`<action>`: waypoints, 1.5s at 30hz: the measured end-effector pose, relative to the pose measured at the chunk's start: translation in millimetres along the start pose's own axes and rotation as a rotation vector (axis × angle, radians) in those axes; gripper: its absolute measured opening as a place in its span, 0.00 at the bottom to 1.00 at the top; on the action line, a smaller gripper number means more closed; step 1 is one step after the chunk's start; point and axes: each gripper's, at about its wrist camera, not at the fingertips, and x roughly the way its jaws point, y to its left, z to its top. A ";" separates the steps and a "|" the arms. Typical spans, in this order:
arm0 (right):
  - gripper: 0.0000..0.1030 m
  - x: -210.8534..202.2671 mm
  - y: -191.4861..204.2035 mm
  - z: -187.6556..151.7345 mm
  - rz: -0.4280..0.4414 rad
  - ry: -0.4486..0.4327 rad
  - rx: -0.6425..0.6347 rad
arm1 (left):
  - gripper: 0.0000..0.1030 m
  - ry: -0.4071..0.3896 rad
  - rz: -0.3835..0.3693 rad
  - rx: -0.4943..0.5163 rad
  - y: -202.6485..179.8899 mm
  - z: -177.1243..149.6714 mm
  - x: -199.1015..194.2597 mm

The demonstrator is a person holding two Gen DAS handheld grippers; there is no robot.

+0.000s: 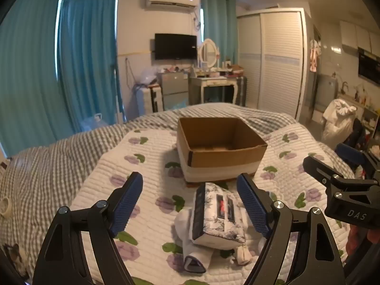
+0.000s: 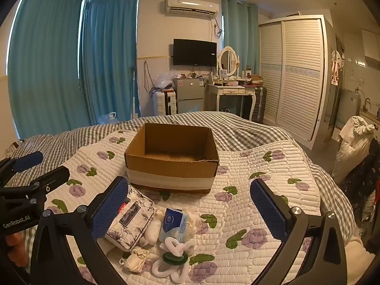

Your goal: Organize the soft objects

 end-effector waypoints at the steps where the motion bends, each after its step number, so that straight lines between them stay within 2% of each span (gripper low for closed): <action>1: 1.00 0.5 0.1 0.0 0.001 0.002 0.000 | 0.79 0.004 0.000 0.000 0.0 0.1 0.1; 9: 1.00 0.1 0.8 -1.2 0.001 -0.002 -0.003 | 0.79 0.010 0.003 0.003 1.7 -1.6 0.3; 13: 1.00 -1.4 4.0 -1.0 0.006 0.000 -0.003 | 0.79 0.019 0.008 0.006 -11.6 -4.6 -2.3; 17: 1.00 0.5 0.8 -3.5 0.008 0.004 -0.004 | 0.79 0.017 0.001 0.006 -2.8 -4.1 1.0; 45: 1.00 4.4 3.7 -3.6 0.003 0.017 -0.011 | 0.79 0.021 0.005 0.011 -3.3 -5.3 -1.8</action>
